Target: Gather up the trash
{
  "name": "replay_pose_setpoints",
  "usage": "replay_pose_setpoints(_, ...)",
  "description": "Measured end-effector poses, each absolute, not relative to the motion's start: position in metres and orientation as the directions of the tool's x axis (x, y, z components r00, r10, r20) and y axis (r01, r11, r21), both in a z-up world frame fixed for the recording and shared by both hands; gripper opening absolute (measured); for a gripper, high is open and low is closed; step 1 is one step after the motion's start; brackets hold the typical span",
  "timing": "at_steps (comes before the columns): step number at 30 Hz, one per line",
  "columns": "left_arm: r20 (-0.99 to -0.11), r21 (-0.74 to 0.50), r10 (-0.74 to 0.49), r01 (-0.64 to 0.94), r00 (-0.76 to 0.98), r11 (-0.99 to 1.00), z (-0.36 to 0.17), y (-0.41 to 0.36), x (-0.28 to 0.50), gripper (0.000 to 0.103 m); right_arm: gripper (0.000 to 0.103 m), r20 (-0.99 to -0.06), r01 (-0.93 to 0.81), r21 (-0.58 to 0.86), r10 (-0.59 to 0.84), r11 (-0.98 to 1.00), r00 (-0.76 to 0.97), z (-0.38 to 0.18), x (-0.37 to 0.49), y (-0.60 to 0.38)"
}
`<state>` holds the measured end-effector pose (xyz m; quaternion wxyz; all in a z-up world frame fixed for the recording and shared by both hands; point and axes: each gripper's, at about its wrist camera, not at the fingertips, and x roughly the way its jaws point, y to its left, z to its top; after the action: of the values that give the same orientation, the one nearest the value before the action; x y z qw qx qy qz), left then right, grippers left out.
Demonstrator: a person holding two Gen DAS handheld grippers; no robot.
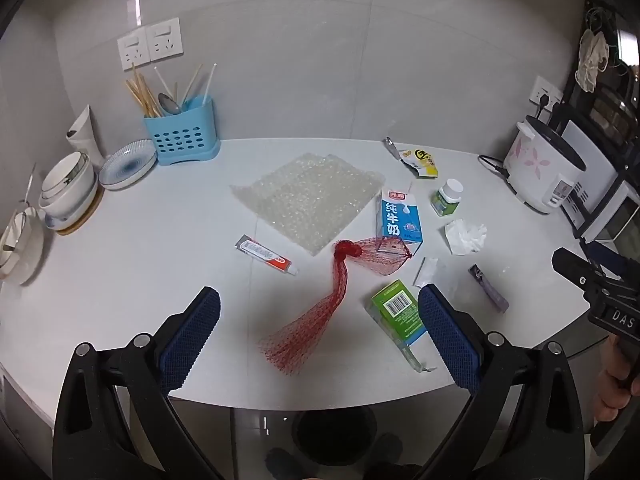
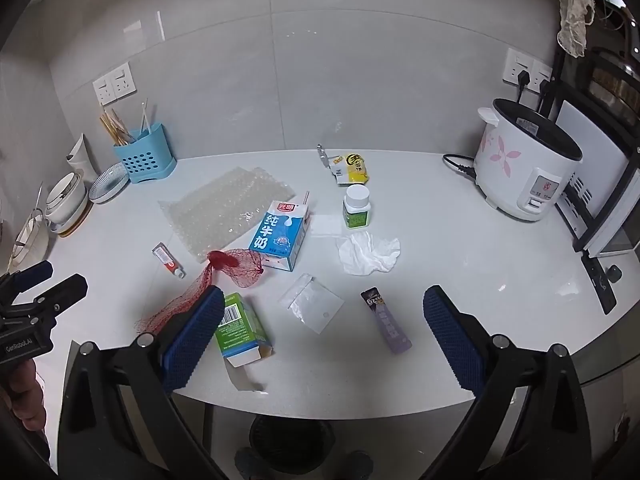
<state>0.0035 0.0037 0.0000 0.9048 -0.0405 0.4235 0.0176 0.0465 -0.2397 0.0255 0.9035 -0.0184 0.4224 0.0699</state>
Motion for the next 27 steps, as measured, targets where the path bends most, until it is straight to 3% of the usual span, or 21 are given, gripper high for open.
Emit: replay_pose_setpoints(27, -0.788, -0.055, 0.004, -0.077, 0.616, 0.996, -0.0031, -0.0008, 0.0119, 0.097, 0.096, -0.768, -0.186, 0.052, 0.158, 0.981, 0.621, 0.0255, 0.0555, -0.2376)
